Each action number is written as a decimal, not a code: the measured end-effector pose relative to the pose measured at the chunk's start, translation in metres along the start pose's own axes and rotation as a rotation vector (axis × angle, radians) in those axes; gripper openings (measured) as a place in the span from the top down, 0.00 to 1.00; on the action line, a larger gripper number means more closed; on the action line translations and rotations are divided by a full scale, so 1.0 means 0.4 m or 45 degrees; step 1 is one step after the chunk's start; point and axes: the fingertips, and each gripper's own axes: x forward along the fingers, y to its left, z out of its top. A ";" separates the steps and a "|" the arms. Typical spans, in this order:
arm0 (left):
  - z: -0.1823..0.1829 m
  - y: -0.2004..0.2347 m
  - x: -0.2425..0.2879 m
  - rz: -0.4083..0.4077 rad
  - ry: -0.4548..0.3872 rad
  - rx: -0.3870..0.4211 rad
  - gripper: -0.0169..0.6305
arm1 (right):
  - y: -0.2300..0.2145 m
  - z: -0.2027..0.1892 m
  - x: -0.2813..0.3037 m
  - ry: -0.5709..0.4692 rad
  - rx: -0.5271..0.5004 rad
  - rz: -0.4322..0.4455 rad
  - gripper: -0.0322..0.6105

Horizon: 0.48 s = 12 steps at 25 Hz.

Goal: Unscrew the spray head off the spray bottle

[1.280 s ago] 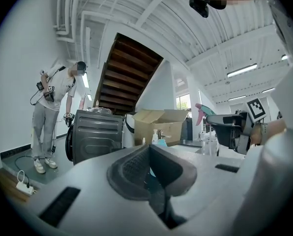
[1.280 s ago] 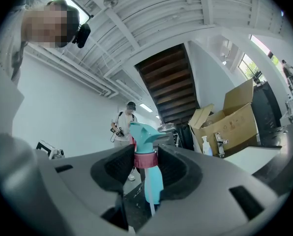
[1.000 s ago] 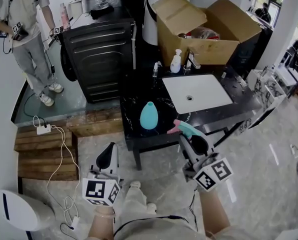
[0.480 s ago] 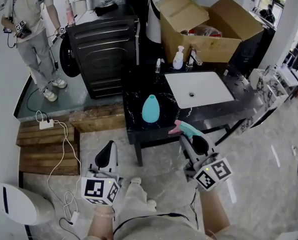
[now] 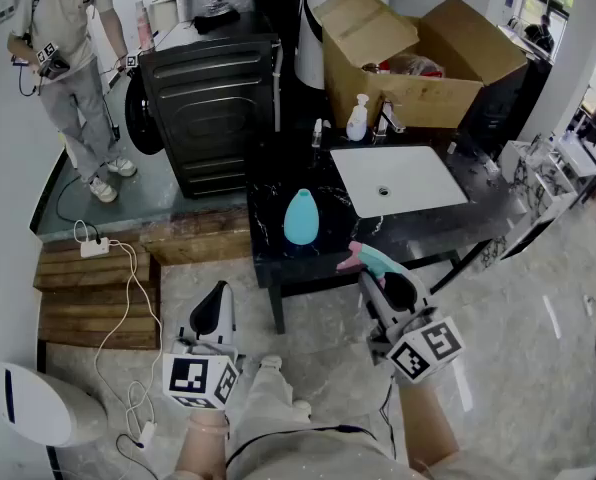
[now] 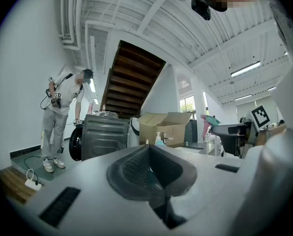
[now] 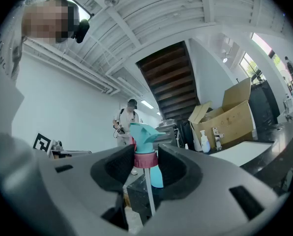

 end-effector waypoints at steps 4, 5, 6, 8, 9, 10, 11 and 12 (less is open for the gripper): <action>0.001 -0.004 -0.001 0.001 -0.003 -0.003 0.97 | 0.000 -0.002 -0.003 0.003 0.006 0.002 0.71; 0.002 -0.004 -0.001 0.002 -0.004 -0.002 0.97 | 0.000 -0.002 -0.003 0.004 0.007 0.002 0.71; 0.002 -0.005 -0.001 0.003 -0.004 0.000 0.97 | 0.000 -0.002 -0.004 0.004 0.008 0.004 0.71; 0.002 -0.007 -0.002 0.004 -0.006 0.002 0.97 | -0.001 -0.002 -0.004 0.003 0.009 0.006 0.71; 0.003 -0.006 -0.002 0.005 -0.007 0.002 0.97 | -0.001 -0.002 -0.003 0.002 0.011 0.007 0.71; 0.004 -0.006 -0.002 0.006 -0.006 0.001 0.97 | -0.001 -0.003 -0.003 0.001 0.013 0.008 0.71; 0.005 -0.005 -0.002 0.007 -0.005 0.002 0.97 | -0.001 -0.002 -0.002 0.001 0.015 0.008 0.71; 0.006 -0.005 -0.003 0.009 -0.005 0.003 0.97 | -0.001 -0.002 -0.001 0.001 0.016 0.009 0.71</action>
